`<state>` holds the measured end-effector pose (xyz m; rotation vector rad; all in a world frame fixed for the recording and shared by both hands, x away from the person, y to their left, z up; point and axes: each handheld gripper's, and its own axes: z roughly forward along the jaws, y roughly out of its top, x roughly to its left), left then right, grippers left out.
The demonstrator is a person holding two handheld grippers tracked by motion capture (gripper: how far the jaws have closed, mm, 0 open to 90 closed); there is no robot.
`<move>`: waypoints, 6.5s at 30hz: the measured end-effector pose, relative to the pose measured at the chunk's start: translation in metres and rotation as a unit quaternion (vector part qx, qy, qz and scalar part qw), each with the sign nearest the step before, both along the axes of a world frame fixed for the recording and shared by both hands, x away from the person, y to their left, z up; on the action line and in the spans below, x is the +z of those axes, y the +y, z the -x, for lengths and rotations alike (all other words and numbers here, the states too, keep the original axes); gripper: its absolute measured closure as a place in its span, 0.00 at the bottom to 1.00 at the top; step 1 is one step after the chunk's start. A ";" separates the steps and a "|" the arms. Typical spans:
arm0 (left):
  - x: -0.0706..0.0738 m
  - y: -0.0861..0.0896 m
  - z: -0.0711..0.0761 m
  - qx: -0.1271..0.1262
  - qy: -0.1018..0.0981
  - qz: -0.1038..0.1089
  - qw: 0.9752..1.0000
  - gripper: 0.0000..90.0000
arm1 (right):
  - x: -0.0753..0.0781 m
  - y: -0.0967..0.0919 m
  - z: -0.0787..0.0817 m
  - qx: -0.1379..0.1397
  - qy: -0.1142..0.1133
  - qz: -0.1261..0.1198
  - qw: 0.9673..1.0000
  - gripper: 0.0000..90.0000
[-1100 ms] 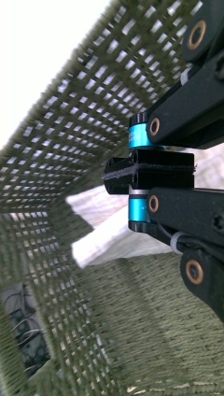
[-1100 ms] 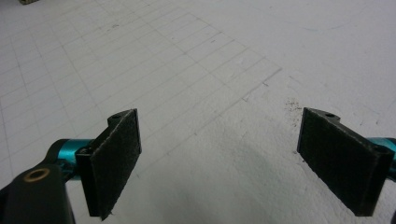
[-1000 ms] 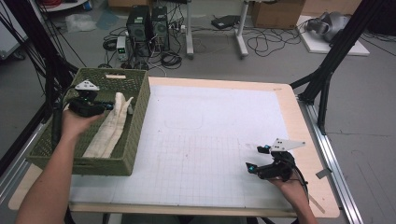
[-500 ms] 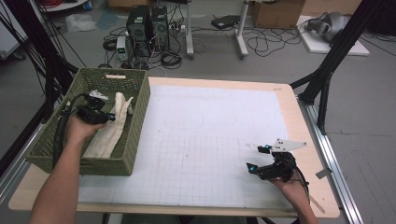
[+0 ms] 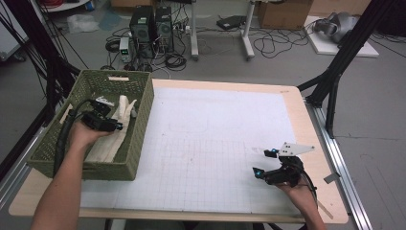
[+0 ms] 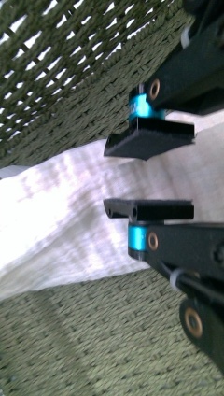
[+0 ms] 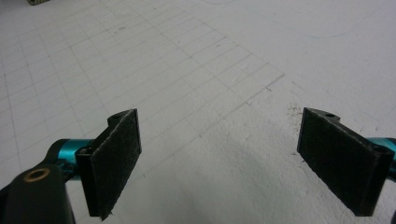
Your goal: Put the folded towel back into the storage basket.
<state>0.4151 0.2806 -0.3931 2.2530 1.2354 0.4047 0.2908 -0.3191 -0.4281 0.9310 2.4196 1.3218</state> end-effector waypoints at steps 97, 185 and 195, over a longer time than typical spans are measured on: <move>0.071 -0.033 0.090 -0.087 -0.154 0.156 0.972 0.51 | 0.008 0.011 0.002 0.015 -0.017 -0.001 1.000 0.14; 0.017 -0.185 0.146 -0.123 -0.194 0.193 0.954 0.27 | 0.011 0.014 0.002 0.022 -0.026 -0.004 0.999 0.14; 0.007 -0.192 0.147 -0.131 -0.185 0.191 0.955 0.27 | 0.011 0.014 0.002 0.023 -0.027 -0.004 0.999 0.14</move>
